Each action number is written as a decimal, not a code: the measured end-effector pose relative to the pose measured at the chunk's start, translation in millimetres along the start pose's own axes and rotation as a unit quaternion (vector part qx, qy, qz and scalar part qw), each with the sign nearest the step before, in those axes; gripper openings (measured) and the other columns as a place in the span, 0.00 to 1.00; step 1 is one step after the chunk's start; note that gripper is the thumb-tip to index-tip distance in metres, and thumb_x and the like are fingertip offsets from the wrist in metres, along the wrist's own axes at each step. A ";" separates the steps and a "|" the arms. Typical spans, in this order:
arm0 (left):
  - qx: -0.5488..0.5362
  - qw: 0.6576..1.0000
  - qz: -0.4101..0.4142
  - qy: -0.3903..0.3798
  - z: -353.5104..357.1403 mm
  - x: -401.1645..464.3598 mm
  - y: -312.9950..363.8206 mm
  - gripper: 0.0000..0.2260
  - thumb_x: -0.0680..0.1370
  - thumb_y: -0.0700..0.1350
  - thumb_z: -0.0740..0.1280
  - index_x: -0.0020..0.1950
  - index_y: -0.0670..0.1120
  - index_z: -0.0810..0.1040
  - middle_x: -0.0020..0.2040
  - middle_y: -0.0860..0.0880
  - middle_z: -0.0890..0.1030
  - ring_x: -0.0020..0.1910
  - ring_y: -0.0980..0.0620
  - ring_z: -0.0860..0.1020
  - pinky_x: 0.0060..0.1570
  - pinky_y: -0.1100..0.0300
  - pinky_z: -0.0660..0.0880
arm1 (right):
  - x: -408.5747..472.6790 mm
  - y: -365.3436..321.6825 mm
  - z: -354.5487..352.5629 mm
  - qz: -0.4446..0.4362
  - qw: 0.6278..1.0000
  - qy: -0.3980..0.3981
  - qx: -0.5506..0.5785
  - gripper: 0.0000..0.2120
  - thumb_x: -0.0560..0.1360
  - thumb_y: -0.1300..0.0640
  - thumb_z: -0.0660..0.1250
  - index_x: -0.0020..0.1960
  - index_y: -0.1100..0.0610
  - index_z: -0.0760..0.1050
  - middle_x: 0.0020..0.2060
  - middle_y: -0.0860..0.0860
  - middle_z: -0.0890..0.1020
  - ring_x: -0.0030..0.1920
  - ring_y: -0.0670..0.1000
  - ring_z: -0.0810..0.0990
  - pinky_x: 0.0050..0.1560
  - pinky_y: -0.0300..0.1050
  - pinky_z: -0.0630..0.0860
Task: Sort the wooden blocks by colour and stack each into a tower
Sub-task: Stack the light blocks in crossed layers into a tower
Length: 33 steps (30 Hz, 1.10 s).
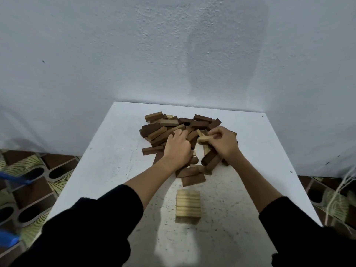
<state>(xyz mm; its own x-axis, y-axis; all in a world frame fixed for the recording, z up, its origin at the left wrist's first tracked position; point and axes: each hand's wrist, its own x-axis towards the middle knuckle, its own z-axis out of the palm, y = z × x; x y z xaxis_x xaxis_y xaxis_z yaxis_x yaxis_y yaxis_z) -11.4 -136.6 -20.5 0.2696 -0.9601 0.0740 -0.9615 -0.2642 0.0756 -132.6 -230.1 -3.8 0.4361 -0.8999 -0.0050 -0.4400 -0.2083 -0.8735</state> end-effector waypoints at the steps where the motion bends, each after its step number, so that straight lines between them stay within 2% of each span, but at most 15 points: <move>1: 0.008 1.000 0.002 -0.005 -0.3 2.8 1.5 0.13 0.79 0.48 0.63 0.54 0.41 0.81 0.65 0.44 0.69 0.68 0.43 0.62 0.61 0.50 0.64 | 0.6 0.8 -4.4 0.025 0.997 -0.008 0.073 0.05 0.71 0.68 0.69 0.45 0.61 0.76 0.37 0.52 0.77 0.37 0.48 0.76 0.36 0.34 0.74; 4: 0.033 0.999 0.011 -0.020 -4.6 12.1 4.2 0.12 0.79 0.47 0.63 0.55 0.41 0.80 0.65 0.44 0.70 0.66 0.43 0.63 0.61 0.50 0.64 | 2.4 2.4 -9.5 0.087 0.965 -0.038 0.245 0.08 0.73 0.72 0.62 0.43 0.61 0.75 0.42 0.62 0.78 0.41 0.55 0.79 0.41 0.41 0.78; 6: 0.052 0.998 0.025 -0.037 -8.2 18.7 5.7 0.12 0.79 0.46 0.62 0.55 0.41 0.79 0.64 0.44 0.71 0.66 0.44 0.64 0.62 0.50 0.64 | 4.7 0.7 -7.8 0.126 0.940 -0.038 0.315 0.08 0.74 0.73 0.59 0.43 0.64 0.73 0.40 0.63 0.77 0.42 0.57 0.80 0.48 0.49 0.79; 8: 0.074 0.995 0.037 -0.049 -10.1 23.4 6.8 0.12 0.78 0.47 0.63 0.56 0.42 0.79 0.63 0.44 0.71 0.66 0.44 0.64 0.63 0.50 0.65 | 7.5 -1.4 -4.6 0.149 0.929 -0.017 0.338 0.09 0.75 0.73 0.56 0.42 0.64 0.71 0.34 0.60 0.75 0.36 0.55 0.78 0.44 0.49 0.77; 10: 0.093 0.993 0.051 -0.056 -11.9 26.2 7.8 0.13 0.78 0.48 0.65 0.59 0.42 0.78 0.64 0.44 0.71 0.66 0.44 0.64 0.64 0.50 0.65 | 12.5 -1.4 -0.6 0.129 0.960 0.000 0.249 0.10 0.76 0.70 0.55 0.42 0.62 0.72 0.32 0.56 0.74 0.33 0.51 0.73 0.37 0.44 0.72; 12: 0.097 0.991 0.065 -0.061 -12.1 28.1 7.7 0.15 0.78 0.48 0.65 0.61 0.43 0.76 0.65 0.44 0.70 0.66 0.44 0.64 0.64 0.50 0.65 | 17.6 -0.7 3.9 0.057 0.997 0.000 0.059 0.10 0.77 0.67 0.55 0.44 0.60 0.74 0.39 0.53 0.76 0.37 0.49 0.73 0.38 0.40 0.70; 13: 0.095 0.991 0.071 -0.065 -12.5 28.3 7.4 0.15 0.78 0.48 0.64 0.61 0.43 0.76 0.65 0.44 0.70 0.66 0.44 0.64 0.63 0.50 0.64 | 19.8 -1.1 6.6 0.003 0.999 -0.004 -0.039 0.08 0.76 0.66 0.57 0.46 0.60 0.75 0.43 0.53 0.75 0.41 0.49 0.73 0.40 0.38 0.69; 15: 0.086 0.991 0.082 -0.067 -10.9 29.1 6.4 0.14 0.78 0.48 0.64 0.61 0.43 0.77 0.66 0.45 0.69 0.65 0.45 0.64 0.61 0.51 0.64 | 23.8 1.2 13.1 -0.082 0.975 -0.026 -0.203 0.04 0.76 0.61 0.64 0.47 0.61 0.75 0.51 0.55 0.71 0.48 0.51 0.72 0.46 0.39 0.69; 17: 0.061 0.992 0.082 -0.068 -8.6 29.3 4.9 0.14 0.77 0.48 0.66 0.59 0.42 0.77 0.65 0.45 0.70 0.64 0.45 0.64 0.60 0.52 0.65 | 27.0 4.4 21.3 -0.104 0.939 -0.044 -0.325 0.09 0.75 0.56 0.66 0.50 0.61 0.75 0.56 0.58 0.69 0.55 0.57 0.71 0.49 0.47 0.73; 19: 0.010 0.996 0.072 -0.058 -6.9 28.5 3.8 0.14 0.75 0.49 0.68 0.56 0.41 0.79 0.62 0.45 0.70 0.62 0.45 0.65 0.56 0.54 0.64 | 28.1 4.6 27.2 -0.102 0.911 -0.030 -0.399 0.12 0.76 0.53 0.64 0.53 0.62 0.75 0.60 0.60 0.68 0.59 0.59 0.69 0.50 0.51 0.74; 22: -0.128 0.990 0.050 -0.041 -8.1 29.1 -3.9 0.13 0.71 0.50 0.73 0.45 0.40 0.81 0.53 0.45 0.70 0.57 0.46 0.66 0.51 0.56 0.65 | 30.3 1.0 32.4 -0.099 0.892 -0.006 -0.441 0.15 0.78 0.52 0.62 0.55 0.63 0.76 0.63 0.60 0.67 0.61 0.59 0.68 0.51 0.51 0.73; 25: -0.300 0.953 0.010 -0.043 -13.7 28.9 -14.5 0.08 0.72 0.45 0.72 0.38 0.43 0.77 0.45 0.45 0.71 0.49 0.49 0.67 0.50 0.54 0.69 | 29.4 -3.9 31.7 -0.093 0.894 -0.009 -0.437 0.13 0.76 0.55 0.64 0.55 0.63 0.76 0.62 0.59 0.68 0.61 0.59 0.68 0.53 0.51 0.72; 27: -0.405 0.914 -0.035 -0.018 -18.2 26.5 -19.9 0.08 0.77 0.45 0.68 0.39 0.45 0.74 0.39 0.45 0.75 0.40 0.51 0.71 0.43 0.57 0.71 | 31.7 -2.8 31.5 -0.097 0.910 -0.003 -0.404 0.10 0.76 0.57 0.63 0.52 0.63 0.76 0.57 0.58 0.71 0.58 0.59 0.70 0.49 0.50 0.72; 30: -0.477 0.873 -0.099 -0.011 -22.2 19.1 -27.2 0.06 0.80 0.47 0.62 0.45 0.46 0.70 0.39 0.51 0.74 0.39 0.55 0.72 0.37 0.66 0.67 | 30.8 -12.0 29.5 -0.041 0.970 0.028 -0.237 0.14 0.77 0.53 0.61 0.40 0.63 0.76 0.41 0.56 0.77 0.43 0.55 0.77 0.35 0.41 0.68; 33: -0.541 0.831 -0.129 0.020 -22.0 11.1 -33.6 0.06 0.80 0.44 0.64 0.55 0.44 0.73 0.42 0.52 0.75 0.39 0.58 0.73 0.35 0.71 0.68 | 18.9 -33.3 20.5 0.049 0.998 -0.024 -0.009 0.10 0.76 0.60 0.62 0.37 0.63 0.74 0.29 0.54 0.72 0.29 0.50 0.68 0.24 0.35 0.62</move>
<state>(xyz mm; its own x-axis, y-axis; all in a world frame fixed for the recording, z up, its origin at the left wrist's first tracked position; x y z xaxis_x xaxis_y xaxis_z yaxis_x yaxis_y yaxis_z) 25.1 -136.4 -0.3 0.4815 -0.8749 -0.0526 -0.2669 -0.2036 0.9420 -93.7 -232.4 15.2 0.4270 -0.8971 -0.1137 -0.4970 -0.1278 -0.8583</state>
